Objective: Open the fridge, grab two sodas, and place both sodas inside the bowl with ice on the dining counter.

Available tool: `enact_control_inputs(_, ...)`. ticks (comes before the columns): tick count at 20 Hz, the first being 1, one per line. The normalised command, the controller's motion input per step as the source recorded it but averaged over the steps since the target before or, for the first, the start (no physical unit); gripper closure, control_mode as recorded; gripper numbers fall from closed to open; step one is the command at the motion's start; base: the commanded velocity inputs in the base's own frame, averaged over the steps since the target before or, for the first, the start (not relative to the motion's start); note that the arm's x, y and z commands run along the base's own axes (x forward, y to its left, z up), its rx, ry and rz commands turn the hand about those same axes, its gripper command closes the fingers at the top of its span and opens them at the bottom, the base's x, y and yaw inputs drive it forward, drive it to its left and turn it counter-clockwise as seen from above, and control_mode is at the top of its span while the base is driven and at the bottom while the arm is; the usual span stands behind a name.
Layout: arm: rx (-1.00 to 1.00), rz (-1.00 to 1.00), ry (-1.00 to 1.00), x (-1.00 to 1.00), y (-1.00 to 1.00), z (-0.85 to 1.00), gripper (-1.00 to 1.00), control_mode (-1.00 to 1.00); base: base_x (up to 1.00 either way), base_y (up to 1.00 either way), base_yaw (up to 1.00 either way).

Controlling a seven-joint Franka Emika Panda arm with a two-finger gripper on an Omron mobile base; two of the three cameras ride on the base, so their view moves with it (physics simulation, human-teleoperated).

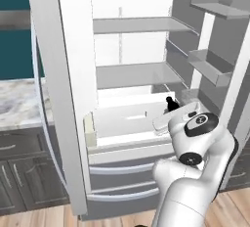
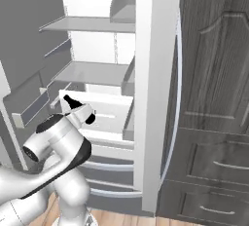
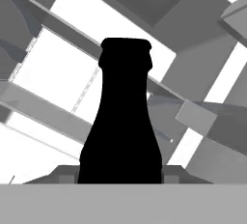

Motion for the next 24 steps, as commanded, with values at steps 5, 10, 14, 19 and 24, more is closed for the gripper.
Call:
enact_control_inputs(5,0.0,0.0,0.0,0.0,0.0,0.0,1.0,1.0,-0.84,0.0,0.0)
enact_control_inputs(10,0.0,0.0,0.0,0.0,0.0,0.0,1.0,1.0,-0.74,-0.02,0.0)
enact_control_inputs(14,0.0,0.0,0.0,0.0,0.0,0.0,1.0,1.0,-0.74,-0.18,0.01)
enact_control_inputs(19,0.0,0.0,0.0,0.0,0.0,0.0,1.0,1.0,-0.71,-0.26,0.03)
enact_control_inputs(24,0.0,0.0,0.0,0.0,0.0,0.0,1.0,1.0,-0.68,-0.29,0.02)
